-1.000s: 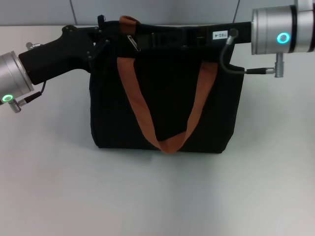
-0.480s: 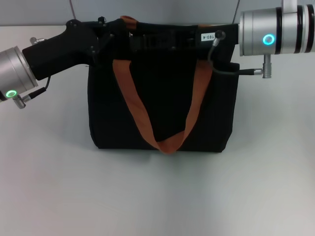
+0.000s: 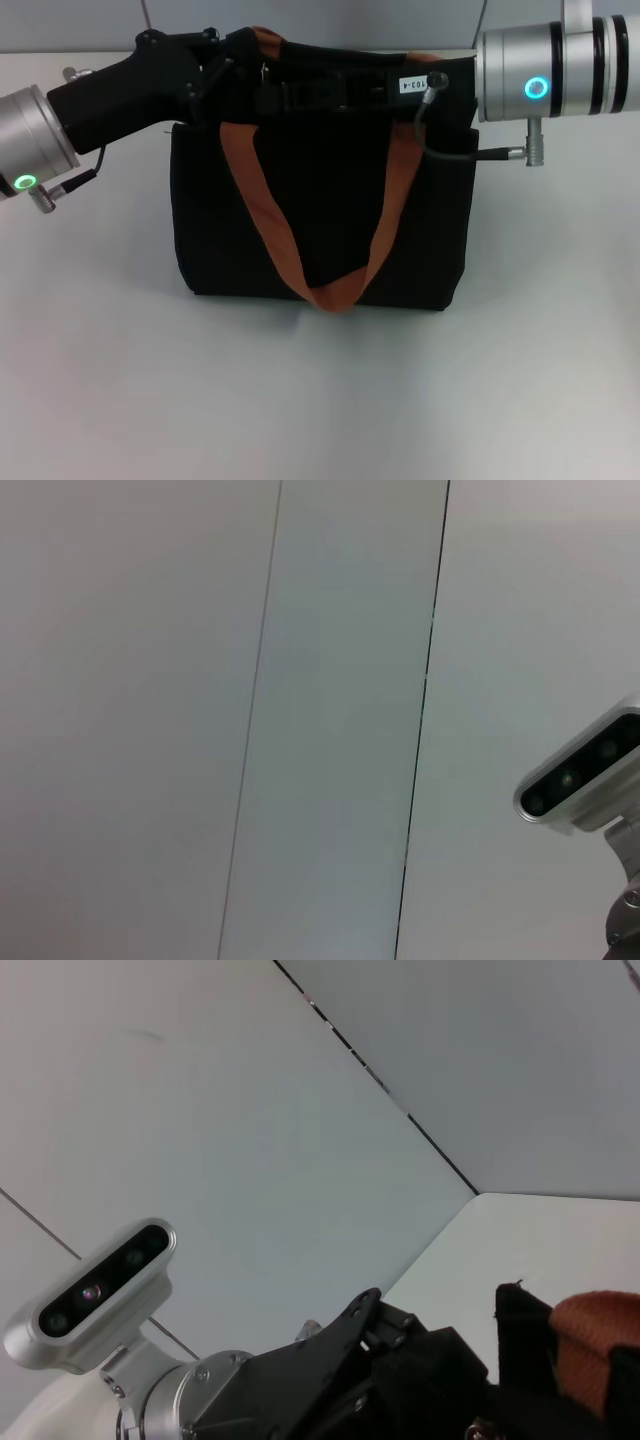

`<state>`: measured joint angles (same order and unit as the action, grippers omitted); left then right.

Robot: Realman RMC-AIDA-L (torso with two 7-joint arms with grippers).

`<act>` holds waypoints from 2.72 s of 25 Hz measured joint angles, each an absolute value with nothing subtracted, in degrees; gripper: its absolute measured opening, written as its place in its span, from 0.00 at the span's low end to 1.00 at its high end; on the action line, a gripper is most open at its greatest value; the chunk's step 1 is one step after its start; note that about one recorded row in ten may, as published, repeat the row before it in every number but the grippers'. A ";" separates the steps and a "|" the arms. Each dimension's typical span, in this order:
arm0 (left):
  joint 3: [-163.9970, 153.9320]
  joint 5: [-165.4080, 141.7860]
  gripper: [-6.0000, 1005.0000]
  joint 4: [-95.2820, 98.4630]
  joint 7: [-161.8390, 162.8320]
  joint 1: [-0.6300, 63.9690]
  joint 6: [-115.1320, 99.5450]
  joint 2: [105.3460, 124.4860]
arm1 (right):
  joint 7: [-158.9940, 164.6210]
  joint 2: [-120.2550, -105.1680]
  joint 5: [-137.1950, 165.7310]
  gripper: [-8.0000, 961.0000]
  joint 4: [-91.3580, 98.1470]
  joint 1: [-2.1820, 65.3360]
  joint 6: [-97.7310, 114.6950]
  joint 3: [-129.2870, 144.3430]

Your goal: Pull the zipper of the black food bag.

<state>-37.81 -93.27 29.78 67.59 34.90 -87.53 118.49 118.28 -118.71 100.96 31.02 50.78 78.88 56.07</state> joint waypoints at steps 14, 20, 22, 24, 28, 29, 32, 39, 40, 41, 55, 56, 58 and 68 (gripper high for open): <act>-38.03 -93.25 0.02 29.69 67.63 35.58 -87.64 118.58 | 118.00 -118.90 100.95 0.36 31.03 50.54 78.88 56.64; -37.94 -93.20 0.02 29.64 68.19 35.57 -87.70 118.57 | 117.89 -118.92 100.95 0.36 31.14 50.06 78.79 56.69; -37.73 -93.12 0.02 29.64 68.26 35.38 -87.71 118.51 | 117.79 -118.92 100.96 0.36 31.25 49.89 78.77 56.56; -37.59 -93.09 0.02 29.79 68.34 35.10 -87.72 118.42 | 117.59 -118.92 100.92 0.36 31.30 49.79 78.73 56.39; -37.51 -93.08 0.02 30.15 69.06 34.88 -87.74 118.26 | 116.78 -118.93 100.59 0.36 31.51 49.57 78.69 56.18; -37.51 -93.08 0.02 30.19 69.34 34.88 -87.74 118.24 | 116.48 -118.96 100.53 0.36 31.51 49.56 78.69 56.16; -37.61 -93.07 0.02 30.23 69.90 34.86 -87.74 118.18 | 114.97 -119.20 100.16 0.35 31.53 49.42 78.88 56.21; -37.49 -93.07 0.02 30.40 71.67 34.68 -87.74 117.70 | 108.34 -119.35 95.92 0.35 31.66 46.86 79.57 56.54; -37.49 -93.07 0.02 30.42 71.90 34.67 -87.74 117.61 | 107.61 -119.35 95.70 0.35 31.71 46.57 79.51 56.52; -37.49 -93.07 0.02 30.42 72.07 34.67 -87.74 117.55 | 107.05 -119.35 95.55 0.35 31.74 46.43 79.41 56.51; -37.80 -93.15 0.03 30.43 72.70 34.54 -87.81 117.74 | 103.54 -119.53 93.60 0.35 31.26 46.34 79.24 57.10; -37.82 -93.15 0.03 30.43 72.70 34.54 -87.81 117.79 | 103.54 -119.53 93.60 0.35 31.26 46.34 79.24 57.10; -37.85 -93.15 0.03 30.42 72.70 34.71 -87.81 117.93 | 103.53 -119.58 93.57 0.35 31.19 46.51 79.05 57.62; -38.05 -93.16 0.03 30.25 72.65 35.54 -88.28 118.37 | 103.53 -119.81 92.92 0.35 31.11 47.20 77.17 58.77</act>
<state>-38.05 -93.16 30.25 72.65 35.54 -88.28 118.37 103.53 -119.81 92.92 31.11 47.20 77.17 58.77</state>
